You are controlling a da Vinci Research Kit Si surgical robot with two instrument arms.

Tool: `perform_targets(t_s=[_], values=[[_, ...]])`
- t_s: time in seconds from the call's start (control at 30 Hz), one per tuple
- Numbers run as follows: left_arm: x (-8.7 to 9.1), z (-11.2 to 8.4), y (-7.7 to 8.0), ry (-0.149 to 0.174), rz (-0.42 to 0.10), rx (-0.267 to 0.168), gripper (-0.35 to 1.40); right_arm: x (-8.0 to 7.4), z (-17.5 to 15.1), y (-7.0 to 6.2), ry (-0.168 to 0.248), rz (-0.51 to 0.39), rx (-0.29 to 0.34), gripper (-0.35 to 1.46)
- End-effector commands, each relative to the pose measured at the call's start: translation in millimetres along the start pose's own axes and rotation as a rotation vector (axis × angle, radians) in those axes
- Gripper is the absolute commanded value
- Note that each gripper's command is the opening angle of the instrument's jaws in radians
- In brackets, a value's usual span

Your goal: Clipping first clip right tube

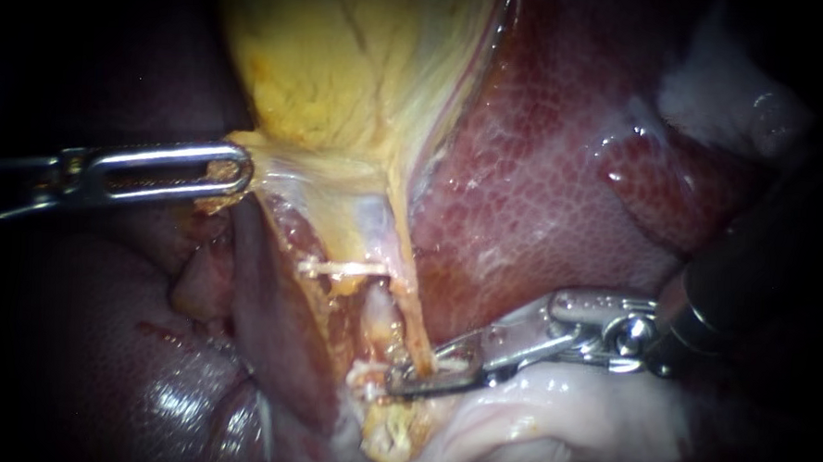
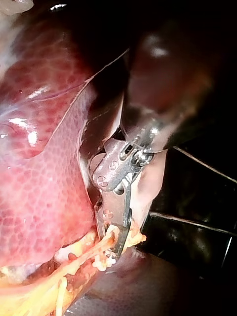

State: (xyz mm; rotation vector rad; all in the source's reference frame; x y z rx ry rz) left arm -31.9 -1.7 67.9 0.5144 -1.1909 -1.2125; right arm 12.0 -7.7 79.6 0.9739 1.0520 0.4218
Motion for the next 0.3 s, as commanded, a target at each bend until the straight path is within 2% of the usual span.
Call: perform_targets(t_s=[0.03, 0.23, 0.3], values=[[0.0, 0.0, 0.0, 0.0, 0.0, 0.0, -0.35, -0.1, 0.2, 0.0, -0.001, 0.005, -0.001, -0.35], [0.0, 0.0, 0.0, 0.0, 0.0, 0.0, -0.35, -0.1, 0.2, 0.0, -0.004, 0.005, -0.003, -0.35], [0.0, 0.0, 0.0, 0.0, 0.0, 0.0, -0.35, 0.1, 0.1, 0.1, 0.001, 0.007, -0.011, 0.02]])
